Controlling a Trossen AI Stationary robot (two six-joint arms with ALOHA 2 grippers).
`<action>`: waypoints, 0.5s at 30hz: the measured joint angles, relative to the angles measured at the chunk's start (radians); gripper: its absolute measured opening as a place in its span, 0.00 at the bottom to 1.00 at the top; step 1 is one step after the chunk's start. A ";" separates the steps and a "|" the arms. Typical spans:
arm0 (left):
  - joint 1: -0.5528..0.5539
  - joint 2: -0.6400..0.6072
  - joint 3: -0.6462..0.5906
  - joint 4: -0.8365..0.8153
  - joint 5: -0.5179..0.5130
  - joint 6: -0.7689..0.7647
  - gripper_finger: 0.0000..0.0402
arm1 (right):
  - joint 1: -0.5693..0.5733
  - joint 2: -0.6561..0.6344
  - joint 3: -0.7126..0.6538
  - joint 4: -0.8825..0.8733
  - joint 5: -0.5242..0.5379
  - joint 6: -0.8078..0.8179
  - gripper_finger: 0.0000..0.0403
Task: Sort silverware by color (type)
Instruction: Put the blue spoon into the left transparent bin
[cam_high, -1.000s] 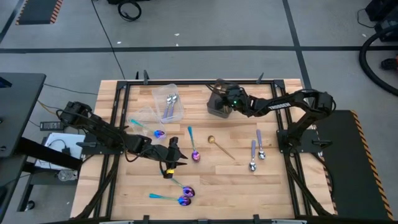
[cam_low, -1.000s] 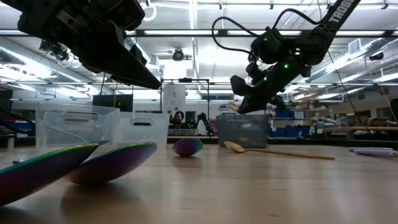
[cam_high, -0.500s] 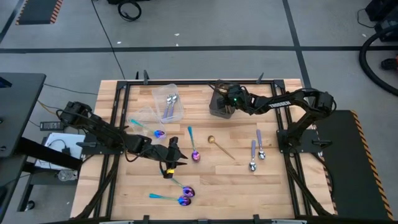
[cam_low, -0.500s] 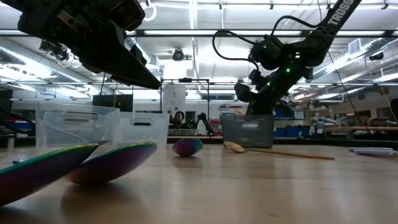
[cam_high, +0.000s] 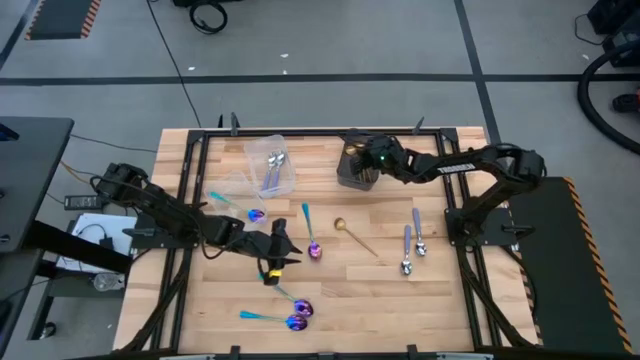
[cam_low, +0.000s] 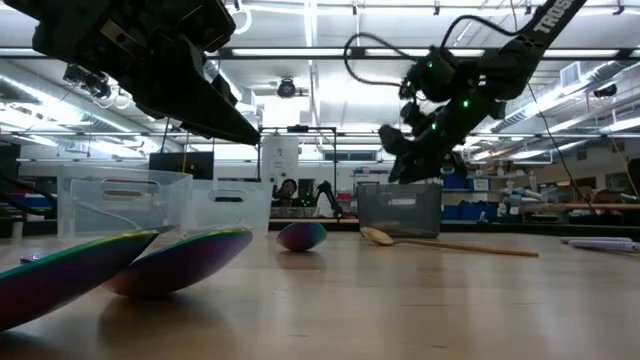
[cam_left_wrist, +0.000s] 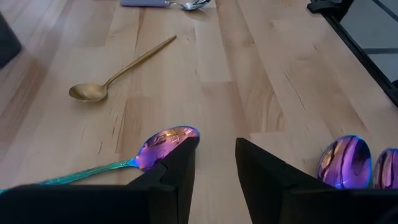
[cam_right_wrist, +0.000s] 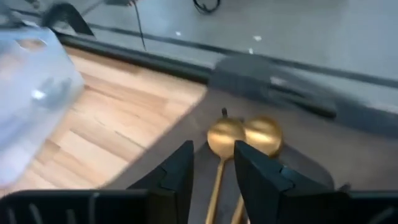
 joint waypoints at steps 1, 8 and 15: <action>0.002 0.000 0.000 -0.006 0.000 -0.012 0.31 | 0.003 -0.017 0.000 -0.002 0.000 -0.015 0.32; 0.015 0.000 0.131 -0.306 0.000 -0.104 0.31 | 0.064 -0.161 0.000 -0.037 0.003 -0.174 0.33; 0.022 0.000 0.234 -0.497 0.000 -0.130 0.31 | 0.243 -0.252 -0.014 -0.090 0.040 -0.225 0.32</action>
